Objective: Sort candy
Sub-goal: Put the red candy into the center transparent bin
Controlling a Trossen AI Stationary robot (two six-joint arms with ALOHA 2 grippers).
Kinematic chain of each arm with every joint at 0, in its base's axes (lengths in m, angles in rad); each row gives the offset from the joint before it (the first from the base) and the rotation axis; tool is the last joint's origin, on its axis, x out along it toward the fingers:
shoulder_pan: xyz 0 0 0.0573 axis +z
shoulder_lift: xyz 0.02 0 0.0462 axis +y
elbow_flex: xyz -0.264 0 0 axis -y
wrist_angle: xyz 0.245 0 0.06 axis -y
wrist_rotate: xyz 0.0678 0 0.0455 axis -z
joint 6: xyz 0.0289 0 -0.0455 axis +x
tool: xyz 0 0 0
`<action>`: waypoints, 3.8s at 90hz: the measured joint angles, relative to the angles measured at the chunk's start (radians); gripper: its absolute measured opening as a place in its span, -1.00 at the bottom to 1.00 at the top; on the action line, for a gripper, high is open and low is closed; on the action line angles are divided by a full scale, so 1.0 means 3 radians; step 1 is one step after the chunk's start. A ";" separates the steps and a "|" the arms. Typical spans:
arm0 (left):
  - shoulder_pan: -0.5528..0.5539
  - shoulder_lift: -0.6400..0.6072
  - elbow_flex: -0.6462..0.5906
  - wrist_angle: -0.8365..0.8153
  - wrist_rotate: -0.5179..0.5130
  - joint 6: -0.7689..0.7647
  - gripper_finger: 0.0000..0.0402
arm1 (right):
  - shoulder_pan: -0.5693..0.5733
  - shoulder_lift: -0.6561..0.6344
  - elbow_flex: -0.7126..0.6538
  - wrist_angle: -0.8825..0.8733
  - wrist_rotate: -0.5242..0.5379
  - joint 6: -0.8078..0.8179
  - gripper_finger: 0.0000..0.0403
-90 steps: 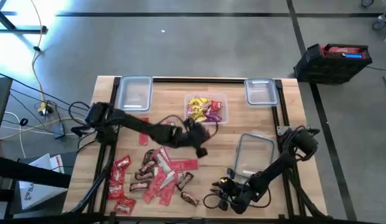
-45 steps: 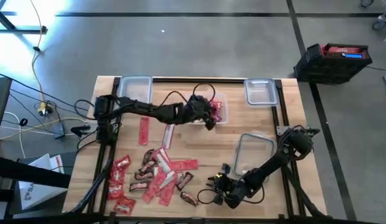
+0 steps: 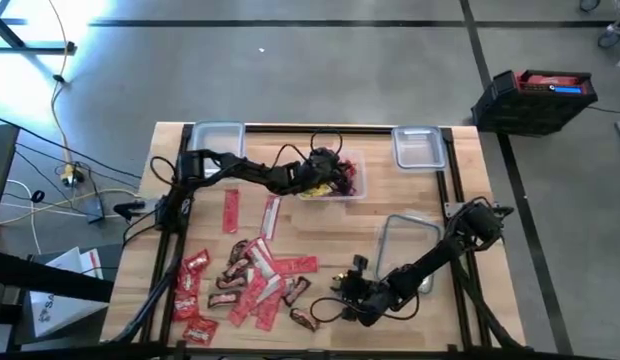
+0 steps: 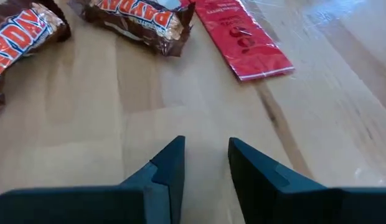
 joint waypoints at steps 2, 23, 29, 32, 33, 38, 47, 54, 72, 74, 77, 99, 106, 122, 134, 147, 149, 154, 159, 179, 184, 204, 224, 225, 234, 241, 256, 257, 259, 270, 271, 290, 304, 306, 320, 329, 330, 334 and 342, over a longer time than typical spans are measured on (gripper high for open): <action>-0.0001 0.0000 0.0000 0.0002 0.0008 -0.0008 -0.76 | 0.0000 0.0000 0.0000 0.0000 0.0000 0.0000 -0.53; -0.0074 -0.0189 0.0000 -0.0067 0.0422 0.0091 -0.52 | 0.0000 0.0000 -0.0004 0.0003 -0.0021 0.0024 -0.53; -0.0145 -0.0324 0.0005 -0.0145 0.0603 0.0123 -0.51 | 0.0000 0.0001 -0.0004 0.0013 -0.0021 0.0027 -0.53; -0.0194 -0.0388 0.0005 -0.0224 0.0661 0.0164 -0.51 | 0.0000 0.0001 -0.0006 0.0019 -0.0023 0.0029 -0.53; -0.0213 -0.0411 0.0005 -0.0254 0.0674 0.0174 -0.52 | 0.0000 0.0001 -0.0007 0.0022 -0.0023 0.0029 -0.53; -0.0315 -0.0523 0.0005 -0.0510 0.0678 0.0231 -0.53 | 0.0000 0.0003 -0.0010 0.0048 -0.0025 0.0029 -0.53; -0.0523 -0.0756 0.0003 -0.1067 0.0635 0.0322 -0.56 | 0.0003 0.0004 -0.0016 0.0139 -0.0029 0.0029 -0.53; -0.0737 -0.0969 0.0003 -0.1512 0.0499 0.0336 -0.59 | 0.0024 0.0009 -0.0019 0.0210 -0.0025 0.0028 -0.53; -0.1598 -0.1461 0.0000 -0.2562 -0.0301 0.0025 -0.63 | 0.0074 0.0019 -0.0021 0.0400 -0.0051 0.0023 -0.53; -0.1720 -0.1519 0.0000 -0.2669 -0.0387 -0.0072 -0.63 | 0.0076 0.0019 -0.0021 0.0410 -0.0054 0.0023 -0.53; -0.1894 -0.1590 0.0000 -0.2832 -0.0504 -0.0237 -0.63 | 0.0078 0.0019 -0.0021 0.0428 -0.0065 0.0023 -0.53; -0.3202 -0.1803 0.0003 -0.3690 -0.1015 -0.1761 -0.63 | 0.0081 0.0019 -0.0019 0.0475 -0.0092 -0.0001 -0.53; -0.3534 -0.1764 0.0003 -0.3867 -0.1068 -0.2126 -0.63 | 0.0067 0.0019 -0.0019 0.0480 -0.0092 -0.0001 -0.53; -0.4147 -0.1638 0.0001 -0.4197 -0.0876 -0.2879 -0.63 | 0.0067 0.0019 -0.0016 0.0484 -0.0075 0.0020 -0.53; -0.4437 -0.1506 0.0001 -0.4199 -0.0549 -0.3395 -0.63 | 0.0067 0.0019 -0.0014 0.0476 -0.0062 0.0102 -0.53; -0.4652 -0.1296 0.0001 -0.4201 -0.0091 -0.3942 -0.63 | 0.0067 0.0019 -0.0013 0.0473 -0.0045 0.0170 -0.53; -0.4675 -0.1256 0.0001 -0.4211 -0.0028 -0.3999 -0.63 | 0.0067 0.0019 -0.0013 0.0473 -0.0045 0.0180 -0.53; -0.4725 -0.1156 0.0001 -0.4271 0.0131 -0.4161 -0.63 | 0.0065 0.0018 -0.0013 0.0475 -0.0042 0.0202 -0.53; -0.4765 -0.1046 0.0001 -0.4348 0.0305 -0.4300 -0.63 | 0.0063 0.0017 -0.0013 0.0475 -0.0039 0.0210 -0.53; -0.4828 -0.0667 0.0002 -0.4502 0.1094 -0.4160 -0.48 | 0.0062 0.0014 -0.0010 0.0475 -0.0029 0.0370 -0.53; -0.4820 -0.0648 0.0006 -0.4467 0.1169 -0.4063 -0.41 | 0.0061 0.0013 -0.0010 0.0475 -0.0031 0.0410 -0.53; -0.4816 -0.0649 0.0002 -0.4428 0.1074 -0.3704 -0.15 | 0.0063 0.0034 -0.0007 0.0483 -0.0024 0.0619 -0.53; -0.4803 -0.0649 0.0001 -0.4429 0.0743 -0.3374 -0.01 | 0.0070 0.0051 -0.0004 0.0488 -0.0015 0.0641 -0.53; -0.4801 -0.0649 0.0001 -0.4430 0.0733 -0.3364 -0.01 | 0.0070 0.0051 -0.0005 0.0488 -0.0015 0.0641 -0.53; -0.4771 -0.0649 0.0001 -0.4430 0.0642 -0.3324 0.01 | 0.0070 0.0052 -0.0004 0.0487 -0.0015 0.0638 -0.53; -0.4739 -0.0649 0.0001 -0.4429 0.0570 -0.3326 0.01 | 0.0071 0.0052 -0.0004 0.0487 -0.0015 0.0640 -0.53; -0.4618 -0.0649 0.0001 -0.4408 0.0727 -0.3382 0.01 | 0.0070 0.0055 -0.0004 0.0485 -0.0019 0.0641 -0.53; -0.4610 -0.0649 0.0001 -0.4400 0.0754 -0.3381 0.01 | 0.0070 0.0055 -0.0004 0.0485 -0.0019 0.0640 -0.53; -0.4591 -0.0649 0.0001 -0.4386 0.0802 -0.3360 0.01 | 0.0070 0.0055 -0.0004 0.0485 -0.0020 0.0639 -0.53; -0.4513 -0.0649 0.0001 -0.4327 0.0856 -0.3203 0.01 | 0.0071 0.0056 -0.0004 0.0484 -0.0019 0.0638 -0.53; -0.4509 -0.0649 0.0001 -0.4328 0.0850 -0.3191 0.01 | 0.0071 0.0056 -0.0004 0.0484 -0.0019 0.0637 -0.53; -0.4417 -0.0649 0.0001 -0.4331 0.0841 -0.3091 0.01 | 0.0071 0.0057 -0.0004 0.0482 -0.0018 0.0637 -0.53; -0.4383 -0.0649 0.0031 -0.4347 0.0874 -0.3060 0.01 | 0.0071 0.0057 -0.0004 0.0480 -0.0018 0.0637 -0.53; -0.4381 -0.0649 0.0049 -0.4348 0.0866 -0.3059 0.01 | 0.0071 0.0057 -0.0004 0.0480 -0.0018 0.0637 -0.53; -0.4359 -0.0649 0.0201 -0.4403 0.0733 -0.2954 0.01 | 0.0071 0.0058 -0.0004 0.0480 -0.0018 0.0636 -0.53; -0.4358 -0.0649 0.0222 -0.4433 0.0574 -0.2875 0.01 | 0.0071 0.0058 -0.0004 0.0480 -0.0018 0.0636 -0.53; -0.4358 -0.0649 0.0221 -0.4440 0.0557 -0.2862 0.01 | 0.0071 0.0058 -0.0004 0.0480 -0.0018 0.0636 -0.53; -0.4358 -0.0649 0.0221 -0.4480 0.0478 -0.2790 0.01 | 0.0071 0.0058 -0.0005 0.0479 -0.0018 0.0636 -0.53; -0.4364 -0.0649 0.0221 -0.4580 0.0283 -0.2642 0.01 | 0.0071 0.0058 -0.0005 0.0478 -0.0018 0.0636 -0.53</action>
